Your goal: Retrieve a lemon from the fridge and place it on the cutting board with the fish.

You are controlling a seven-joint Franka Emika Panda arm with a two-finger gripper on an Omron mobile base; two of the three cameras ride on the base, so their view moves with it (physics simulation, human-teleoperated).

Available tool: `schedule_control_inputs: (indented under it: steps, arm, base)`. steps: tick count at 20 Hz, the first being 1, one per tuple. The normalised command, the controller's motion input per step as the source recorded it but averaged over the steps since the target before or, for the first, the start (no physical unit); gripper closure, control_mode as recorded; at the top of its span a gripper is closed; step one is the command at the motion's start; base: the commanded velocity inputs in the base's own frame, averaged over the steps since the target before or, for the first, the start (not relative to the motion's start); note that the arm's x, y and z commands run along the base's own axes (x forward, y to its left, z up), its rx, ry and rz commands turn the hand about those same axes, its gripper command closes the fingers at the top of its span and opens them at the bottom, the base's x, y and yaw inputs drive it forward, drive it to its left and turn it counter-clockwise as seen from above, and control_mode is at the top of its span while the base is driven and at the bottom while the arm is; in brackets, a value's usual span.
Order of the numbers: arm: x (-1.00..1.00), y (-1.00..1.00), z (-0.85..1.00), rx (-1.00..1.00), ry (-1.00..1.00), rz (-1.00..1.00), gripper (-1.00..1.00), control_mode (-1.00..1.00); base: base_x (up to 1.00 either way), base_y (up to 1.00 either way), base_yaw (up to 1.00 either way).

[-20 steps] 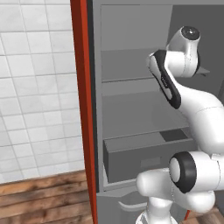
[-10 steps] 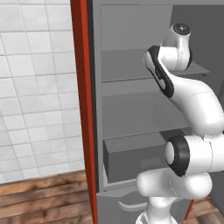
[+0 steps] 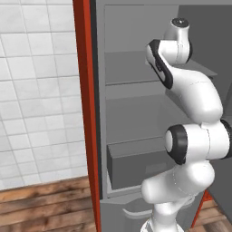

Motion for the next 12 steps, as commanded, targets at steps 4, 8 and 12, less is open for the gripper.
schedule_control_inputs:
  steps: [4, 8, 12]
  arm:
    - [0.26, -0.17, -0.05, 0.00, 0.11, 0.00, -1.00, -1.00]
    - [0.26, -0.15, -0.11, 0.00, 0.08, 0.00, -1.00, -1.00]
    - [0.14, -0.01, -0.02, 0.00, 0.02, 0.00, -1.00, -1.00]
  base:
    - [0.00, 0.00, 0.00]
    - [0.00, 0.00, 0.00]
    - [0.00, 0.00, 0.00]
